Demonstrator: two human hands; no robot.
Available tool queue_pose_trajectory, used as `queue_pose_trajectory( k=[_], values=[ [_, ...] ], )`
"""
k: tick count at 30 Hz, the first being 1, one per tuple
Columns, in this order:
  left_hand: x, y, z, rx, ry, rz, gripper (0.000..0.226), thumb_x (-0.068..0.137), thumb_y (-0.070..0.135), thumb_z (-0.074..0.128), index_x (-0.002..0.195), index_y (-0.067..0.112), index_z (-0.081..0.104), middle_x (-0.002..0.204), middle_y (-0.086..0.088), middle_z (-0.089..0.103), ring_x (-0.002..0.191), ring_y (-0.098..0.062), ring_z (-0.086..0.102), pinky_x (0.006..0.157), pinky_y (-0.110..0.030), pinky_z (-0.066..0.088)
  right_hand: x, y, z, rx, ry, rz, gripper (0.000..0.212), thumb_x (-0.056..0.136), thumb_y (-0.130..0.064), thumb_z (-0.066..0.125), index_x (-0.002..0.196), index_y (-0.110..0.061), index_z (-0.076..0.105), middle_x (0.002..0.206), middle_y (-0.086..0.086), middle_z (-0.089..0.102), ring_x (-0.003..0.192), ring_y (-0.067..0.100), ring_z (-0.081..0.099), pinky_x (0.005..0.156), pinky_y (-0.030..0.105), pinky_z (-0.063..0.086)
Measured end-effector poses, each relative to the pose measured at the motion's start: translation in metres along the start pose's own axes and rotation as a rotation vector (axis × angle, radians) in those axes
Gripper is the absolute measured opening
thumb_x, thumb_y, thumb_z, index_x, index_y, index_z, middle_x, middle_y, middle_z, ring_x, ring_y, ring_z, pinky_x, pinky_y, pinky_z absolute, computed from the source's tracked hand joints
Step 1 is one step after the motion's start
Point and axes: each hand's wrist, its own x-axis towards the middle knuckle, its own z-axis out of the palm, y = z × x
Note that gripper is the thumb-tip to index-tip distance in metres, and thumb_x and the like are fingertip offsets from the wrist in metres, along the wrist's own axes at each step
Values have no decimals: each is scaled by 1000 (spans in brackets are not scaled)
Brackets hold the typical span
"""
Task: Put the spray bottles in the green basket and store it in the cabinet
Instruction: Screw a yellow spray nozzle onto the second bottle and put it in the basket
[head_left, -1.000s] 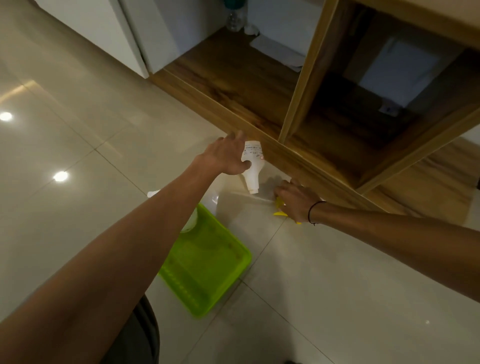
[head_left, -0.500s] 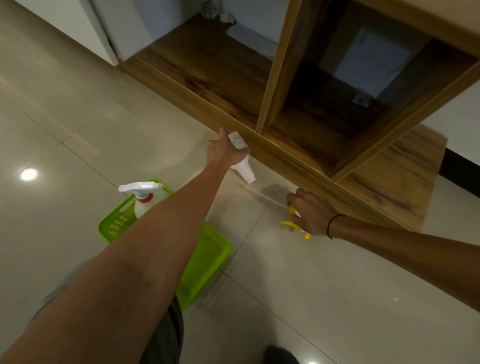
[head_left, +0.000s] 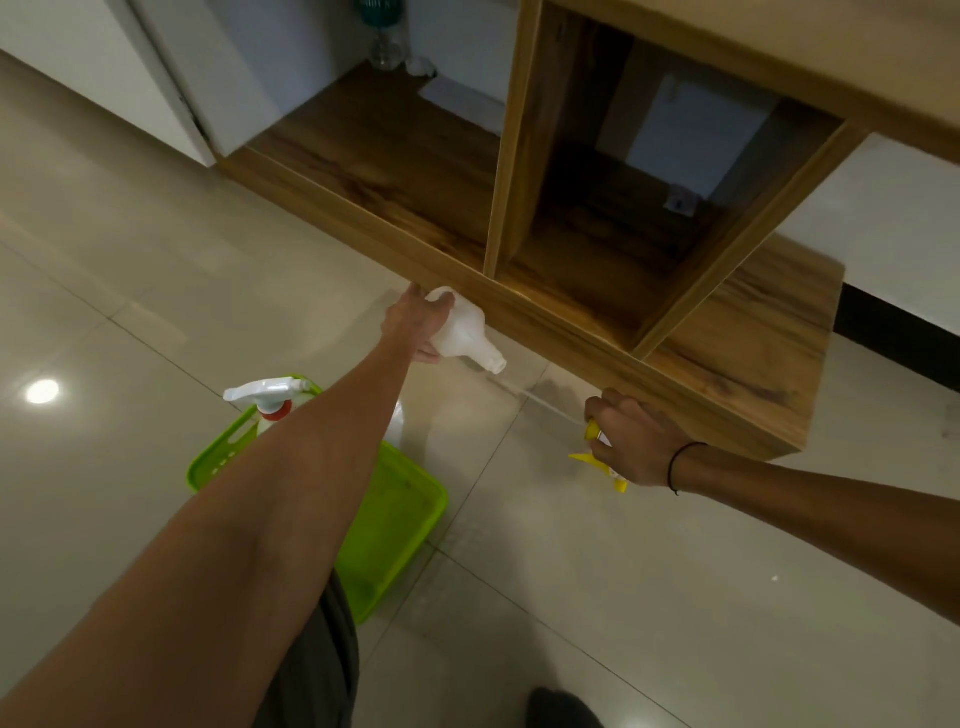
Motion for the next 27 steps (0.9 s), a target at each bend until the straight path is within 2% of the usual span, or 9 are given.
queue_pose_trajectory(
  k=[3, 12, 17, 27],
  values=[
    [-1, 0, 8, 28, 8, 51, 59, 106, 46, 60, 160, 28, 45, 157, -18, 49, 134, -48, 59, 87, -58, 67, -4, -1, -2, 24, 4, 28, 19, 96, -29, 56, 107, -13, 57, 113, 10, 57, 98, 37, 62, 79, 45, 55],
    [3, -1, 16, 11, 16, 56, 64, 105, 45, 62, 162, 25, 41, 161, -17, 44, 140, -49, 54, 89, -60, 66, -10, 0, -8, 48, 20, 41, 20, 97, -29, 57, 107, -12, 59, 113, 11, 60, 98, 37, 64, 83, 48, 55],
    [2, -1, 14, -10, -6, 56, 64, 106, 43, 61, 163, 25, 39, 162, -17, 43, 138, -49, 56, 91, -60, 65, -5, -6, -7, 50, 17, 32, 22, 98, -29, 57, 109, -10, 58, 114, 13, 58, 97, 39, 63, 79, 46, 55],
    [3, -3, 12, -63, -54, 37, 61, 108, 41, 59, 164, 28, 37, 163, -17, 43, 137, -49, 58, 95, -59, 64, 39, -24, -9, 108, 44, 29, 23, 98, -27, 59, 104, -5, 57, 117, 18, 59, 104, 41, 61, 82, 46, 53]
  ],
)
